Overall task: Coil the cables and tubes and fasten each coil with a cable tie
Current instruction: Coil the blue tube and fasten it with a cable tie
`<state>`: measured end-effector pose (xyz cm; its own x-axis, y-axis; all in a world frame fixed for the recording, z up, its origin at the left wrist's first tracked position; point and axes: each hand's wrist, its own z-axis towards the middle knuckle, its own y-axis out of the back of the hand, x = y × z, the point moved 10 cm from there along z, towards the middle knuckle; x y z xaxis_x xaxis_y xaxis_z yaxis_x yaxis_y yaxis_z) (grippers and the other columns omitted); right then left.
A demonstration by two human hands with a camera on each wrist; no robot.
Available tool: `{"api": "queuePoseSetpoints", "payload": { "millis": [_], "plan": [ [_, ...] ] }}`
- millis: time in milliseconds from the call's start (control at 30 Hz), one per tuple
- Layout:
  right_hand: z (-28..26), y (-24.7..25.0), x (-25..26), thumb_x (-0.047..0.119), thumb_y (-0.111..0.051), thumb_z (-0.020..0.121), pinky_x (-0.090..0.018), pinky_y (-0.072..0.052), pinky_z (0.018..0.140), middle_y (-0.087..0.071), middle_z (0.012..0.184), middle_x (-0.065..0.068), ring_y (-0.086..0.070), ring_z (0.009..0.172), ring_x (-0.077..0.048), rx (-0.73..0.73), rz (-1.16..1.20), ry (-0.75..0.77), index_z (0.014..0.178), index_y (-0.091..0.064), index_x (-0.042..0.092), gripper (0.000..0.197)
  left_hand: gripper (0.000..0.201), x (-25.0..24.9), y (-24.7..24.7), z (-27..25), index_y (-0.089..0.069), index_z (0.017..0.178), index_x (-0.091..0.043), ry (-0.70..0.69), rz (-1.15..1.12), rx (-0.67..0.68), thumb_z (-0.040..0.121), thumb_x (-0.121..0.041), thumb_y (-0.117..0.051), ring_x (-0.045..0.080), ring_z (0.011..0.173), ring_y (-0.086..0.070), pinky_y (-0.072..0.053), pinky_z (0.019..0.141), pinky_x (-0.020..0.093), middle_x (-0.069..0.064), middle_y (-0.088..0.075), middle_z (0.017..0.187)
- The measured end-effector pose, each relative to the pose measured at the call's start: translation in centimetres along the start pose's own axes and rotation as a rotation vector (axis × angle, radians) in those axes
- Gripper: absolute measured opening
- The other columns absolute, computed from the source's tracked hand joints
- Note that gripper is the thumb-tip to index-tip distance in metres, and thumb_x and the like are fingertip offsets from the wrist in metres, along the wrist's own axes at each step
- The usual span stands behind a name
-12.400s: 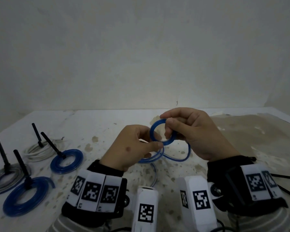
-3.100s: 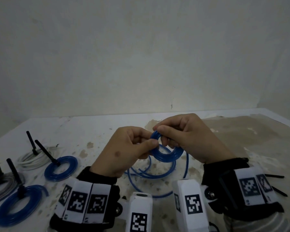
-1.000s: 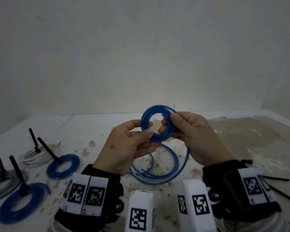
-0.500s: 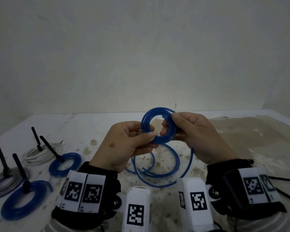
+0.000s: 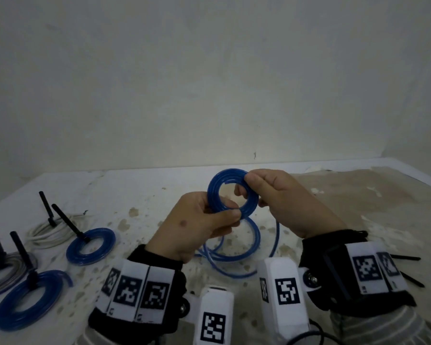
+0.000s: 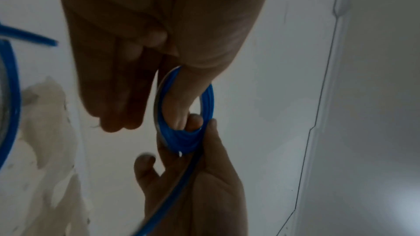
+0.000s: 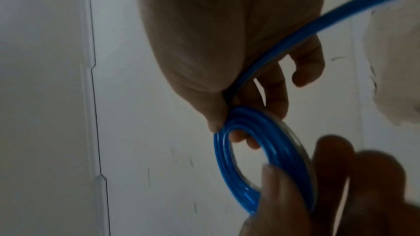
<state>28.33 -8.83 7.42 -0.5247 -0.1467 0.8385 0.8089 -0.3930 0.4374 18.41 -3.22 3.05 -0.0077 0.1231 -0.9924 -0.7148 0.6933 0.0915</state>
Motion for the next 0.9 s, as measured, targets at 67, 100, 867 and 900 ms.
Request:
{"api": "queuePoseSetpoints", "payload": {
  "millis": [67, 100, 867, 900],
  "plan": [
    [-0.1, 0.0, 0.4, 0.023, -0.038, 0.098, -0.012, -0.036, 0.061, -0.057, 0.064, 0.01, -0.049, 0.059, 0.002, 0.037, -0.143, 0.008, 0.07, -0.059, 0.021, 0.036, 0.019, -1.3, 0.6, 0.0, -0.066, 0.096, -0.009, -0.086, 0.123, 0.018, 0.077, -0.01, -0.069, 0.02, 0.084, -0.068, -0.057, 0.075, 0.028, 0.011, -0.071, 0.094],
    [-0.2, -0.2, 0.4, 0.025, -0.038, 0.098, -0.014, -0.037, 0.061, -0.059, 0.067, 0.006, -0.051, 0.061, -0.001, 0.062, -0.202, 0.006, 0.071, -0.06, 0.021, 0.035, 0.027, -2.0, 1.1, -0.1, -0.065, 0.101, -0.012, -0.119, 0.13, 0.012, 0.074, -0.012, -0.071, 0.019, 0.084, -0.069, -0.057, 0.076, 0.029, 0.01, -0.071, 0.094],
    [0.4, -0.9, 0.1, 0.029, -0.04, 0.097, -0.024, -0.05, 0.061, -0.062, 0.065, -0.002, -0.056, 0.06, -0.012, -0.114, 0.452, 0.002, 0.069, -0.059, 0.01, 0.039, 0.006, 0.0, 1.3, 0.1, -0.063, 0.082, -0.004, 0.063, -0.429, -0.099, 0.081, -0.009, -0.059, 0.011, 0.058, -0.067, -0.056, 0.054, 0.021, 0.005, -0.069, 0.066],
    [0.5, -0.6, 0.1, 0.028, -0.039, 0.097, -0.023, -0.047, 0.06, -0.06, 0.063, -0.001, -0.054, 0.059, -0.012, -0.129, 0.436, 0.013, 0.067, -0.058, 0.011, 0.039, 0.006, 0.2, 0.9, 0.0, -0.063, 0.083, -0.004, 0.068, -0.438, -0.09, 0.081, -0.009, -0.059, 0.012, 0.059, -0.067, -0.056, 0.055, 0.021, 0.006, -0.07, 0.068]
  ]
}}
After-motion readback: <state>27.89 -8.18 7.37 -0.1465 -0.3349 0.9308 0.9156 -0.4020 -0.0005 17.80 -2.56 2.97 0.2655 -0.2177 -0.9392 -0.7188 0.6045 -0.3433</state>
